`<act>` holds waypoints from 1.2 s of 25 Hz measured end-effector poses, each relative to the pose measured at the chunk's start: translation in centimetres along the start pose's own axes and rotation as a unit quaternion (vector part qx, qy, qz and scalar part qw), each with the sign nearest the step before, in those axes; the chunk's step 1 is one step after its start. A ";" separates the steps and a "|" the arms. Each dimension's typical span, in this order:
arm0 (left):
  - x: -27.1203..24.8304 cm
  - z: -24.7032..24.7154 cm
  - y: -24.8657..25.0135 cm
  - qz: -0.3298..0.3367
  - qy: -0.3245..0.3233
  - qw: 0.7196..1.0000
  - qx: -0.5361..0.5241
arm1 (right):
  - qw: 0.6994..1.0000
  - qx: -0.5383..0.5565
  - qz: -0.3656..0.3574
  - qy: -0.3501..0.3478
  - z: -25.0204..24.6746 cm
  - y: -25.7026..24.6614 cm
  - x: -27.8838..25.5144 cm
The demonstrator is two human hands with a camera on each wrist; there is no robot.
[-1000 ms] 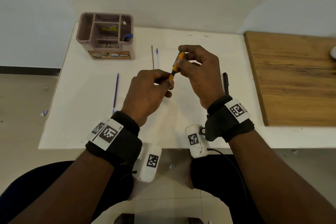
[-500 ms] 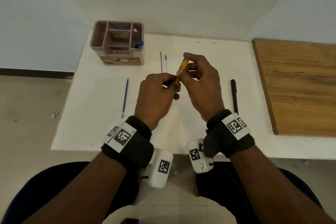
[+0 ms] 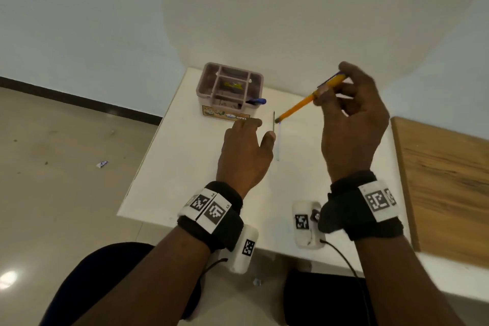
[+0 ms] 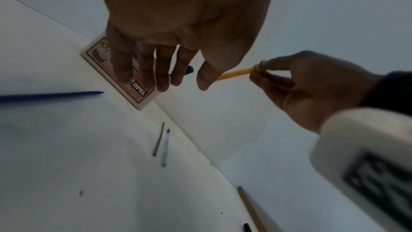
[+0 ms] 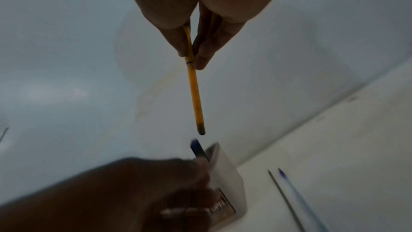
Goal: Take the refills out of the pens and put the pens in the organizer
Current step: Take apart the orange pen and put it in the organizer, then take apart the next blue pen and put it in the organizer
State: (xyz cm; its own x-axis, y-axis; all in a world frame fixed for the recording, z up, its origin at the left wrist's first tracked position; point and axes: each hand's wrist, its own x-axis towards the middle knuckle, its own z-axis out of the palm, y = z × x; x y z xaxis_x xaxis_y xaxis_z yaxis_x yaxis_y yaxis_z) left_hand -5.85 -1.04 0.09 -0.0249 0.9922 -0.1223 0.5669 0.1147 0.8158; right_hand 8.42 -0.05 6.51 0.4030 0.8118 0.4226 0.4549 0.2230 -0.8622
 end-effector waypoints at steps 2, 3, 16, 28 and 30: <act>0.2 -0.5 -0.2 -0.013 -0.012 1.000 0.004 | 0.999 0.009 -0.049 0.015 1.6 -1.7 2.5; 0.2 -0.6 -0.2 -0.016 -0.019 1.000 0.010 | 0.998 0.000 -0.070 0.008 2.8 -2.1 3.4; 0.5 -1.8 -0.5 -0.038 -0.046 0.998 0.020 | 0.975 -0.142 -0.097 -0.138 9.3 4.1 1.4; 0.7 -0.2 -0.5 -0.028 -0.048 0.998 0.038 | 0.970 -0.183 -0.084 -0.136 9.5 3.6 0.5; 0.6 0.1 -0.3 -0.020 -0.049 0.998 0.041 | 0.970 -0.180 -0.070 -0.144 9.0 3.3 0.4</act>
State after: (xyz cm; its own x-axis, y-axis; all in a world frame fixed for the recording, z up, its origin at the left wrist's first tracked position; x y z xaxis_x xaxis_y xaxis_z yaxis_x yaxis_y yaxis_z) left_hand -5.94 -0.45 -0.29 0.0308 0.9769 -0.2116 0.6328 0.1448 0.7607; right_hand 2.98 5.86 1.35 0.1025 0.9162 0.3873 0.7584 0.1799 -0.6264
